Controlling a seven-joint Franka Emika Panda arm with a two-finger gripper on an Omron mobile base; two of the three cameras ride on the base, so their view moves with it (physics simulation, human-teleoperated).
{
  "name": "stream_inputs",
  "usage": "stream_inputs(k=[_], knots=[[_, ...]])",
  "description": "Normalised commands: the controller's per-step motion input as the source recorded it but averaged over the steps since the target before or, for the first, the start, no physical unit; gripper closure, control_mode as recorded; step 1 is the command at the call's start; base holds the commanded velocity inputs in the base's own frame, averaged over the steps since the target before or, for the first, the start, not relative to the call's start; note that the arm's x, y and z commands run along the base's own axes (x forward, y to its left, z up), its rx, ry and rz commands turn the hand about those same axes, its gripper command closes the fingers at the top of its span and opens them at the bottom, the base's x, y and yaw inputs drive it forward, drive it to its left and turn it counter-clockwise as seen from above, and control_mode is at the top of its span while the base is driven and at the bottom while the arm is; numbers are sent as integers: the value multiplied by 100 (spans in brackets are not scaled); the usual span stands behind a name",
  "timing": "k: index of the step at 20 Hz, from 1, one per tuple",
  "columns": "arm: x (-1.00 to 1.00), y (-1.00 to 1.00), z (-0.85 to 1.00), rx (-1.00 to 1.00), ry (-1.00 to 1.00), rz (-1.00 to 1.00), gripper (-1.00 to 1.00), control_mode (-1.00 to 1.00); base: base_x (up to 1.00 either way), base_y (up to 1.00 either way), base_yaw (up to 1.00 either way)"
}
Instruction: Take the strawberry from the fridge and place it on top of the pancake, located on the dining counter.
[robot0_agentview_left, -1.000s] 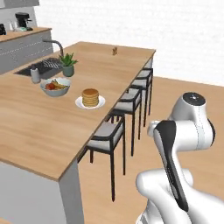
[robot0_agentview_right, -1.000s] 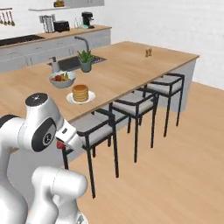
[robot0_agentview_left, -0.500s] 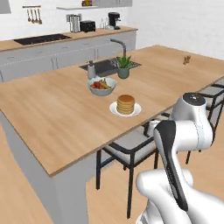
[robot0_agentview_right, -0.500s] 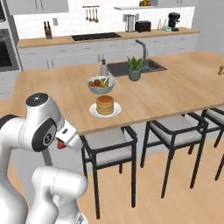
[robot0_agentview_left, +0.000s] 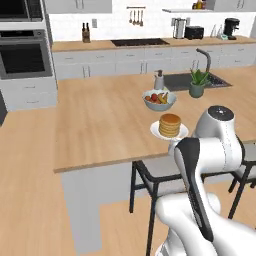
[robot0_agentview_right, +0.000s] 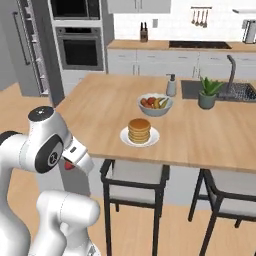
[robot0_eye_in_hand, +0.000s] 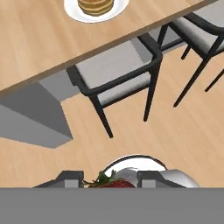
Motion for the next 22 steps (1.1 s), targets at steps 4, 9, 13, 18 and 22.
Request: stream_inputs(k=[4, 9, 13, 18, 22], knots=[[0, 0, 0, 0, 0, 0, 100, 100, 0, -100, 62], [0, 0, 0, 0, 0, 0, 100, 100, 18, -68, 29], [0, 0, 0, 0, 0, 0, 100, 100, 46, 26, -12], [0, 0, 0, 0, 0, 0, 100, 100, 20, 11, -26], [0, 0, 0, 0, 0, 0, 100, 100, 38, 34, -29]])
